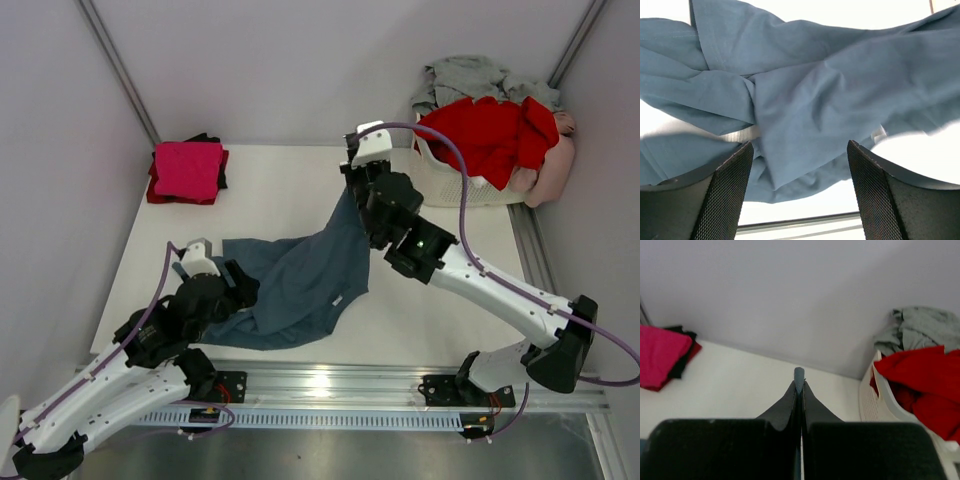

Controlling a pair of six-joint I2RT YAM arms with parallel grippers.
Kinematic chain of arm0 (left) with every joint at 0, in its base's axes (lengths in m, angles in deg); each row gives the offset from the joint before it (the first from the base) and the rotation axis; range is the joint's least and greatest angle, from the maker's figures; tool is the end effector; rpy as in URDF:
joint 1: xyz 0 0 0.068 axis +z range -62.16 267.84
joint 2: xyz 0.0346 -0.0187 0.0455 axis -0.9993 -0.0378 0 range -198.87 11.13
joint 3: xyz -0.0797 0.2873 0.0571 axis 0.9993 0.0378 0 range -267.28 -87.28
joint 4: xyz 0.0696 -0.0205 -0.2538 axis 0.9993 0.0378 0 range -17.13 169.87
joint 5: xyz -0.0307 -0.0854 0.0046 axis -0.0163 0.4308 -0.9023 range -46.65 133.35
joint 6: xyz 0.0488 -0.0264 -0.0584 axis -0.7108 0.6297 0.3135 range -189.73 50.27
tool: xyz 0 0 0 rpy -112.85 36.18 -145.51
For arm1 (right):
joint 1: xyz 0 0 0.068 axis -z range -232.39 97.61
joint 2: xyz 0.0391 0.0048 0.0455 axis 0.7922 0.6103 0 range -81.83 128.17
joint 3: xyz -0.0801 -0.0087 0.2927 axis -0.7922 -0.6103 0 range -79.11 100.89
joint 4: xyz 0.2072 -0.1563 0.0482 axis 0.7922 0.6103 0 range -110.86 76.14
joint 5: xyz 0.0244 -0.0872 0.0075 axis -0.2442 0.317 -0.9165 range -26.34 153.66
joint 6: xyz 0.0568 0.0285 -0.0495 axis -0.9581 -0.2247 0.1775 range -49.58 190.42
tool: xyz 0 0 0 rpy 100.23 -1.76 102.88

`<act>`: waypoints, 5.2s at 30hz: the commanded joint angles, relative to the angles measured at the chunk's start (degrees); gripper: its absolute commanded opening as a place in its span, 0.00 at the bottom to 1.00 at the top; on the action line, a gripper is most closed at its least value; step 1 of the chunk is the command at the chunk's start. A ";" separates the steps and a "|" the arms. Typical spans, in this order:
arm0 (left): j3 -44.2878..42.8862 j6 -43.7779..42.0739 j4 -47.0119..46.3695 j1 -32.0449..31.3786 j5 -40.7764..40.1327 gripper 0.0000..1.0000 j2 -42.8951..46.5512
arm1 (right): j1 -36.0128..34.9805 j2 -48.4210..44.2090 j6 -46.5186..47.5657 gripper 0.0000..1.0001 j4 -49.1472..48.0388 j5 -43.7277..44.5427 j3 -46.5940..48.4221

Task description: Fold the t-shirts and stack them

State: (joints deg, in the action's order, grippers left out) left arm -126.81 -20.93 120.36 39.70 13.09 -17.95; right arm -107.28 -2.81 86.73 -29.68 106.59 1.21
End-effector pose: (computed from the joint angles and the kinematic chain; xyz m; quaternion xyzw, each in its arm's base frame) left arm 0.0937 -0.0521 0.2803 -0.1213 0.8634 -0.1673 0.4603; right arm 0.2303 0.2452 0.4913 -0.1197 0.6491 0.0139 0.7511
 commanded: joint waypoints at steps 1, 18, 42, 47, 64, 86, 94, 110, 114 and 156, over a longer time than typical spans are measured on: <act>-0.28 -1.34 -2.75 -0.29 1.78 0.80 -0.27 | -0.04 1.91 -1.81 0.00 5.11 9.51 3.00; -17.05 -6.09 -6.19 5.40 -5.60 0.83 -24.83 | -1.09 4.22 -9.81 0.00 21.39 19.64 5.39; -19.27 -7.05 -6.17 35.22 21.90 0.73 -57.93 | -6.28 -4.84 -26.60 0.00 31.31 18.76 -11.32; -19.36 -6.78 -6.26 36.62 22.35 0.69 -61.53 | -7.07 -5.37 -27.92 0.00 32.02 18.67 -12.20; -19.53 -8.45 -10.48 45.85 27.09 0.44 -66.36 | -8.04 -5.90 -30.20 0.00 32.29 18.23 -14.40; -37.36 -14.16 -2.32 45.85 17.52 0.01 -44.31 | -4.97 -3.08 -13.87 0.00 20.07 22.10 -12.99; -49.50 -16.36 2.88 45.85 13.39 0.01 -38.43 | 4.52 -6.33 -5.86 0.00 15.06 20.00 -9.30; -64.44 -18.30 8.15 45.85 10.49 0.04 -28.84 | 18.77 -6.42 5.12 0.00 9.44 10.24 4.76; -65.59 -18.73 7.98 45.94 9.95 0.04 -24.72 | 19.30 -7.13 6.45 0.00 9.87 7.69 7.83; -34.59 -27.26 -9.76 30.56 -11.05 0.01 -4.03 | 19.56 -19.73 -7.53 0.00 10.94 -4.36 -7.36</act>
State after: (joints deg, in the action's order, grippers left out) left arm -165.80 -46.85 115.51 70.27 6.14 -16.09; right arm -88.36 -26.02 78.06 -12.67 97.31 -3.91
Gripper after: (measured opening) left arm 0.011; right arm 0.010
